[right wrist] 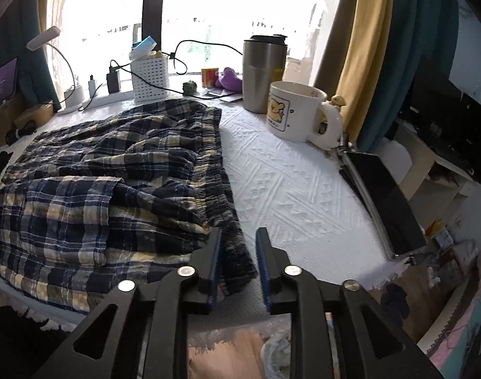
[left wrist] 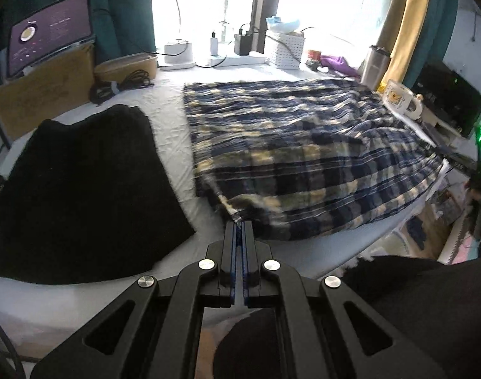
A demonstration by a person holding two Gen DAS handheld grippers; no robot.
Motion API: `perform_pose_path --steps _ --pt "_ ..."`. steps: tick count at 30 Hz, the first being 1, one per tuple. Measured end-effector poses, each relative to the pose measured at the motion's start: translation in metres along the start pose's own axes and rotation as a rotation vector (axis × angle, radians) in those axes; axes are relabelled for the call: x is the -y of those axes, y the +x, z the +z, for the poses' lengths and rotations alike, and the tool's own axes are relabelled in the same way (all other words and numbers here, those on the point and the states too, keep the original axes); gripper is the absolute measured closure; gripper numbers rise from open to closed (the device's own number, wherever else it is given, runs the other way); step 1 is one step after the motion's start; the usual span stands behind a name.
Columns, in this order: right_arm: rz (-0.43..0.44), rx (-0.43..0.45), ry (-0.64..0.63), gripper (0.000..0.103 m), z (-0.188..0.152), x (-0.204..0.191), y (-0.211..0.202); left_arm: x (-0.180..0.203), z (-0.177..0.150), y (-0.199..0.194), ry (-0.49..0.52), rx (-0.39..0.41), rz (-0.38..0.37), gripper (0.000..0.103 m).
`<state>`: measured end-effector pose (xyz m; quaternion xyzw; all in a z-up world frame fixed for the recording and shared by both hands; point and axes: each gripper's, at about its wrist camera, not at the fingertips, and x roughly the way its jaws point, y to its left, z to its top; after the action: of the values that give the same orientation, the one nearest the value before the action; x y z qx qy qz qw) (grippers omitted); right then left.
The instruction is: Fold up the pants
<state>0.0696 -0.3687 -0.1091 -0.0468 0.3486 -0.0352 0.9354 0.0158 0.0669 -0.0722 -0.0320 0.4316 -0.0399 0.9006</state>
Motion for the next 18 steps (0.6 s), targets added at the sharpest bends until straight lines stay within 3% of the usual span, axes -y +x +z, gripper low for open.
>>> perform_pose_path --steps 2,3,8,13,16,18 --pt "-0.034 0.01 -0.004 0.034 0.0 0.002 -0.006 -0.001 -0.002 -0.004 0.015 0.013 0.008 0.101" --pt "-0.04 0.017 -0.002 0.029 0.0 0.004 -0.008 0.0 -0.003 -0.005 0.026 0.015 0.012 0.101" --pt "-0.051 0.043 -0.002 0.027 -0.001 0.01 -0.023 0.003 -0.011 -0.007 0.099 0.01 0.073 0.101" --pt "-0.051 0.033 -0.008 0.027 -0.008 0.009 -0.025 -0.017 -0.019 -0.015 0.07 0.02 0.137 0.101" --pt "-0.044 0.023 -0.014 0.027 -0.011 0.007 -0.023 -0.01 -0.019 -0.025 0.106 0.063 0.099 0.101" --pt "-0.036 0.018 -0.019 0.027 -0.011 0.003 -0.022 0.002 -0.017 -0.024 0.141 0.074 0.06 0.088"
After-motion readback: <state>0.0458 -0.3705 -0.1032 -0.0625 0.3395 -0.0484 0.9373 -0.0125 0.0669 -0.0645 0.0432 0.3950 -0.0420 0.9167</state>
